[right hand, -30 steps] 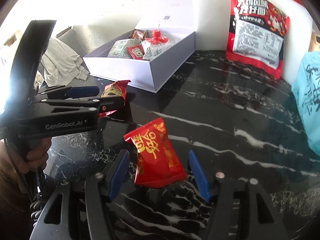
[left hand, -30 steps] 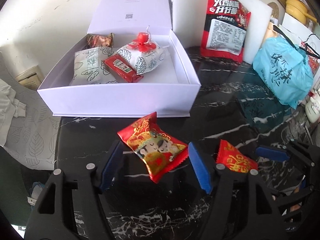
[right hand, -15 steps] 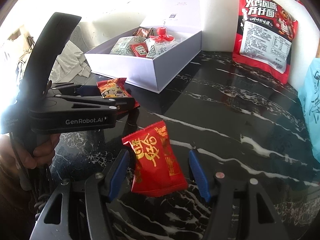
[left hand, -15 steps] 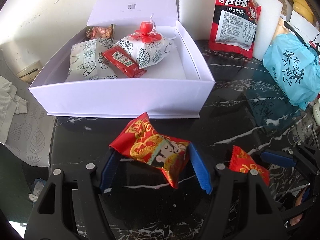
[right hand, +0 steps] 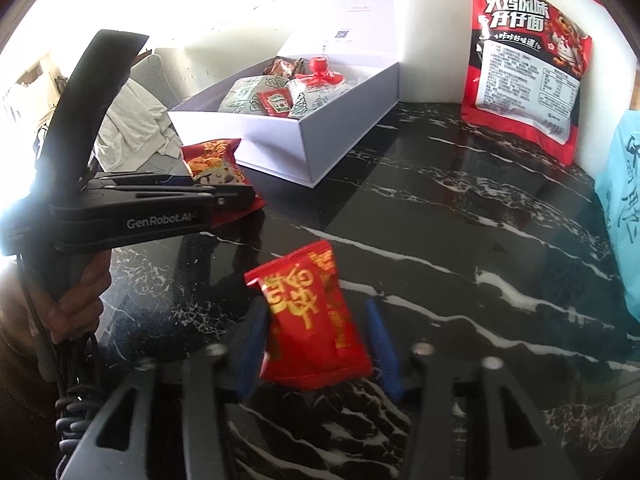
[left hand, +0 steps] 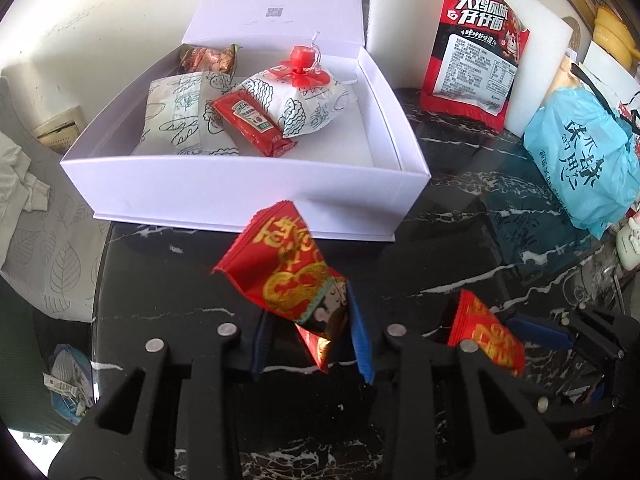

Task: Organize objects
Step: 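Close the left gripper on the cartoon snack packet while the right closes on the red candy packet, then lift both red snack packets and carry them toward the white box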

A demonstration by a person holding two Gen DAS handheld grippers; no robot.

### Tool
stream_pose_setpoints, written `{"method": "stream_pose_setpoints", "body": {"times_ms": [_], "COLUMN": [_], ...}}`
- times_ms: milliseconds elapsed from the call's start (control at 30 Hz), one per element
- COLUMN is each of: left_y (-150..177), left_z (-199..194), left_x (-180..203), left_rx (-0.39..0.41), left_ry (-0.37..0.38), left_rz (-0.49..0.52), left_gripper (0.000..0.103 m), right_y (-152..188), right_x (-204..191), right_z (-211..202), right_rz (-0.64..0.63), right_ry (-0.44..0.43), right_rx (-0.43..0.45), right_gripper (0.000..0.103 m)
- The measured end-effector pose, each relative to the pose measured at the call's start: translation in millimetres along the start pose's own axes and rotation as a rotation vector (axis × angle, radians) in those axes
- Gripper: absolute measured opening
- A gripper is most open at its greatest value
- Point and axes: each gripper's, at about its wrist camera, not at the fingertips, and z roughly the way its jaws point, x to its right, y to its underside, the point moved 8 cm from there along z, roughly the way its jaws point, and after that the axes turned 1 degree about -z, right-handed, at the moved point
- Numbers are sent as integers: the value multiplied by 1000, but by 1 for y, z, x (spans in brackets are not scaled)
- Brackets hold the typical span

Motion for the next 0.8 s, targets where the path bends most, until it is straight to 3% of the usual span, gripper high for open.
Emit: {"method": "stream_pose_setpoints", "body": {"times_ms": [367,800], "left_y": [2,16], "left_z": [-21,-41], "left_x": [4,14], "left_rx": [29,40], "left_ry": [-14,2], "left_rz": [28,40], "left_gripper": [26,25], "right_y": [1,7], "right_x": [1,-1], "right_z": [-13,-31], "right_rz": [1,1], "right_ry": [-1,3], "right_rx": [14,35], "right_gripper": [27,27]}}
